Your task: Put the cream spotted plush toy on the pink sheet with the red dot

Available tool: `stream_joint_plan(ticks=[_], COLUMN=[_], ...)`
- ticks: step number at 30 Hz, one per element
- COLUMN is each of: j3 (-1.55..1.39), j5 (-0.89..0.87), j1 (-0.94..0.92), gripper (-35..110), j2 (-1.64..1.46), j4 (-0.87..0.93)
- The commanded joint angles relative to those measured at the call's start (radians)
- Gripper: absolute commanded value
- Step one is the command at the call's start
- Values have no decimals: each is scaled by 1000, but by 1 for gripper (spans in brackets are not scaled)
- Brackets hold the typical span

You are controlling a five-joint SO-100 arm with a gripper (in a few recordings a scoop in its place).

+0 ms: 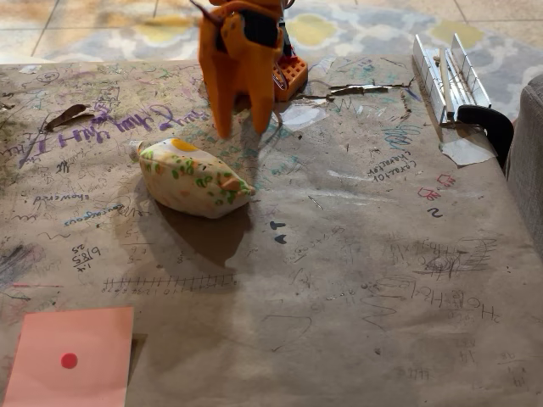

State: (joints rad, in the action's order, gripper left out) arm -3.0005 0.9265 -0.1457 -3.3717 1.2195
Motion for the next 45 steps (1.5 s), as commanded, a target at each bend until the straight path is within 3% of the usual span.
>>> stream_joint_plan(ticks=[1, 11, 17, 24, 32, 36, 40, 45], j3=[101, -106, -106, -49, -94, -91, -91, -89], j5=[416, 974, 962, 939, 1037, 917, 848, 503], j1=[-75, -390, -357, -307, -328, -325, -359, -311], gripper=[29, 32, 31, 32, 32, 0, 0, 0], j2=[8, 5, 80, 531, 1071, 1307, 1401, 1091], j4=[-25, -327, -288, -520, -1169, -1479, -1635, -1637])
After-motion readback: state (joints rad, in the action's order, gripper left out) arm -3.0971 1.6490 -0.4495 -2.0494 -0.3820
